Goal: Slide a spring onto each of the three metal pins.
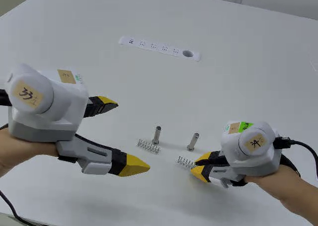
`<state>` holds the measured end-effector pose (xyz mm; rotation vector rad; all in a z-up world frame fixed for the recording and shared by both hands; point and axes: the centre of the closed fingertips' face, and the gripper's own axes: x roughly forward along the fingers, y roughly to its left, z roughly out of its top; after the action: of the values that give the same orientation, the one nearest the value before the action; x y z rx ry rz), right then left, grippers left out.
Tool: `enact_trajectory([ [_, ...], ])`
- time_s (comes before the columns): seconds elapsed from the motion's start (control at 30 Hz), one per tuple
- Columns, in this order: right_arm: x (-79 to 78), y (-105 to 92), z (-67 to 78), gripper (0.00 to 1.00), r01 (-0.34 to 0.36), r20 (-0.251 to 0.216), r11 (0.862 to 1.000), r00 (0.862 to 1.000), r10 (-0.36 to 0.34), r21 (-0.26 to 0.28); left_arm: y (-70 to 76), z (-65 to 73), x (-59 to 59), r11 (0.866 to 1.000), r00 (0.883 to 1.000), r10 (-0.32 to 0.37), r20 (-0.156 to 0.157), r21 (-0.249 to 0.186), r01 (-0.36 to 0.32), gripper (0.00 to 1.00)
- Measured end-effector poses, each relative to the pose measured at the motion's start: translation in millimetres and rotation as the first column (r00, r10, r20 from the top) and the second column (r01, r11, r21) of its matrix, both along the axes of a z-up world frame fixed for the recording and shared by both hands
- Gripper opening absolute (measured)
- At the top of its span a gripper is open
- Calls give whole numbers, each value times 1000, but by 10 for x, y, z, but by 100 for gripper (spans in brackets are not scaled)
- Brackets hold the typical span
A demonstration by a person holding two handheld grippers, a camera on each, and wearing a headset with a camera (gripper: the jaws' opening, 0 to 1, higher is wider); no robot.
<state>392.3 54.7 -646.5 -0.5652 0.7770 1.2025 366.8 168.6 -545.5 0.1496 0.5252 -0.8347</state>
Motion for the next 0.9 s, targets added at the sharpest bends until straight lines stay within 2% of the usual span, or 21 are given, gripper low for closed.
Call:
enact_trajectory([
  [0.13, -14, 6, 182, 10, 5, 16, 1000, 1000, -5, 16, -39, 18, -21, 1000, 1000, -17, 3, -1, 17, 89],
  [0.2, -13, 39, 338, 10, -2, 40, 999, 999, 1, 38, -73, 34, -19, 1000, 1000, -24, 8, 0, 24, 87],
  [0.3, -40, 101, 605, 10, -62, 97, 997, 994, 57, 47, -152, 88, -8, 999, 999, -43, 27, -6, 43, 85],
  [0.37, -73, 136, 722, 10, -81, 105, 995, 992, 75, 54, -208, 103, -10, 998, 998, -56, 28, -12, 57, 83],
  [0.43, -128, 195, 875, 10, -110, 116, 991, 988, 101, 73, -293, 110, -37, 995, 995, -98, 29, -11, 98, 78],
  [0.5, -185, 228, 980, 10, -151, 142, 987, 980, 142, 61, -369, 131, -48, 992, 992, -121, 36, -18, 122, 72],
  [0.57, -256, 252, 1040, 10, -195, 155, 980, 970, 186, 46, -440, 169, -63, 989, 989, -143, 35, -36, 144, 68],
  [0.63, -331, 275, 1092, 10, -223, 173, 974, 961, 214, 31, -579, 333, -68, 977, 985, -165, 58, -125, 172, 63],
  [0.67, -349, 280, 1104, 10, -227, 177, 973, 960, 219, 30, -593, 362, -61, 976, 984, -167, 65, -133, 174, 60],
  [0.77, -383, 289, 1137, 10, -238, 186, 971, 956, 229, 30, -625, 355, -58, 975, 980, -188, 67, -106, 194, 54],
  [0.9, -413, 301, 1208, 10, -242, 195, 969, 954, 229, 44, -693, 317, -130, 967, 968, -243, 65, -68, 247, 51],
])
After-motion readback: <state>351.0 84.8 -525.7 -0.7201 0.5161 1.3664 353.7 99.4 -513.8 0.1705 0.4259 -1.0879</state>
